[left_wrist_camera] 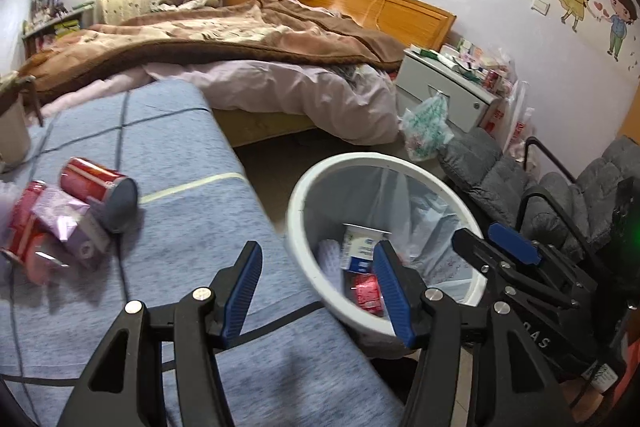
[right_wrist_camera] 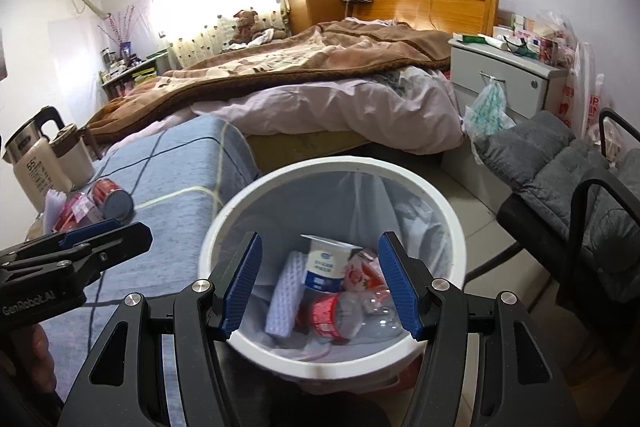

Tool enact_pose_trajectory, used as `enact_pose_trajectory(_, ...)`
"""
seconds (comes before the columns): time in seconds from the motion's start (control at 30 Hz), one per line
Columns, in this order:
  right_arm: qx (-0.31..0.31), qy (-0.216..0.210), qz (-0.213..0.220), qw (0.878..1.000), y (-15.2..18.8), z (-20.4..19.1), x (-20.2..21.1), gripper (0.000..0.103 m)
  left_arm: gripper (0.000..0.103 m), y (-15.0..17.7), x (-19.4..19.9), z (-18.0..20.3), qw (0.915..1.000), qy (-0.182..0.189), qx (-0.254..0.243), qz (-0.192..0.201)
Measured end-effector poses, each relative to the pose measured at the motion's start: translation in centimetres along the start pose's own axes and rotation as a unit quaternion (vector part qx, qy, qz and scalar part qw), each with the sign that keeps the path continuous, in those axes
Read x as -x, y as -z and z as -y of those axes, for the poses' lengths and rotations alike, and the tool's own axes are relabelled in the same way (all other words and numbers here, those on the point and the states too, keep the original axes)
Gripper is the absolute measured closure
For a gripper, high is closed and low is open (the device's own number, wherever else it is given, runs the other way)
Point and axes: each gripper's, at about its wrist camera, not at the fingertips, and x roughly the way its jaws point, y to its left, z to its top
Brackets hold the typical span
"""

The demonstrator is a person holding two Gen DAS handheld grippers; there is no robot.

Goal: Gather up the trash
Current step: 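Move both open tools back over the cans and cartons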

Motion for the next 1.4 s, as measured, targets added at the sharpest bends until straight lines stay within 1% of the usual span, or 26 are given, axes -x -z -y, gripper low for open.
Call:
enact_pose_trajectory(0.07,0.004,-0.004,0.000,1.000,-0.1,-0.6,0.1,0.042,0.043,0.3,0.5,-0.5,0.9999,-0.010,-0.001,0.004)
enact_pose_trajectory(0.13,0.009,-0.008,0.003,1.000,-0.1,-1.3,0.1,0.042,0.043,0.5,1.0,-1.2,0.9999,-0.009,0.006,0.006)
enact_pose_trajectory(0.3,0.022,-0.028,0.003,0.999,0.0,-3.5,0.0,0.042,0.043,1.2,2.4,-3.2,0.9989,-0.038,0.019,0.019)
enact_pose_trajectory(0.47,0.043,-0.054,0.000,0.998,0.1,-6.4,-0.5,0.042,0.043,2.0,4.3,-6.1,0.9967,-0.069,0.029,0.033)
enact_pose_trajectory(0.53,0.055,-0.064,-0.001,0.996,0.2,-7.8,-0.8,0.042,0.043,2.4,4.9,-7.6,0.9958,-0.073,0.042,0.034)
enact_pose_trajectory(0.67,0.079,-0.084,-0.001,0.993,0.4,-10.5,-1.3,0.042,0.043,3.3,6.2,-10.6,0.9904,-0.118,0.059,0.041)
enact_pose_trajectory(0.77,0.097,-0.093,-0.001,0.991,0.6,-12.4,-1.8,0.042,0.043,3.9,7.1,-12.9,0.9878,-0.126,0.080,0.043)
enact_pose_trajectory(0.87,0.111,-0.112,-0.011,0.987,0.7,-14.2,-2.5,0.042,0.043,4.4,7.8,-14.7,0.9835,-0.157,0.079,0.044)
enact_pose_trajectory(0.9,0.115,-0.119,-0.016,0.986,0.7,-14.9,-2.8,0.042,0.042,4.5,8.0,-15.2,0.9826,-0.161,0.081,0.043)
enact_pose_trajectory(0.93,0.118,-0.122,-0.018,0.985,0.7,-15.3,-3.0,0.042,0.039,4.6,8.2,-15.9,0.9817,-0.163,0.088,0.044)
enact_pose_trajectory(0.97,0.123,-0.126,-0.020,0.984,0.8,-15.8,-3.2,0.042,0.033,4.7,8.5,-16.7,0.9800,-0.167,0.098,0.046)
enact_pose_trajectory(1.03,0.132,-0.137,-0.028,0.981,0.9,-17.0,-3.6,0.042,0.027,4.8,9.1,-17.8,0.9767,-0.176,0.111,0.055)
enact_pose_trajectory(1.07,0.137,-0.143,-0.030,0.980,0.9,-17.5,-3.8,0.042,0.026,4.9,9.3,-18.4,0.9741,-0.184,0.118,0.057)
enact_pose_trajectory(1.1,0.143,-0.149,-0.033,0.978,1.0,-18.1,-4.0,0.042,0.026,5.0,9.6,-19.0,0.9733,-0.186,0.121,0.057)
enact_pose_trajectory(1.27,0.179,-0.156,-0.036,0.971,1.0,-20.6,-4.7,0.042,0.026,5.2,9.9,-21.4,0.9750,-0.174,0.131,0.043)
enact_pose_trajectory(1.4,0.191,-0.165,-0.038,0.967,0.5,-22.1,-5.6,0.042,0.026,5.1,9.8,-22.8,0.9715,-0.195,0.130,0.036)
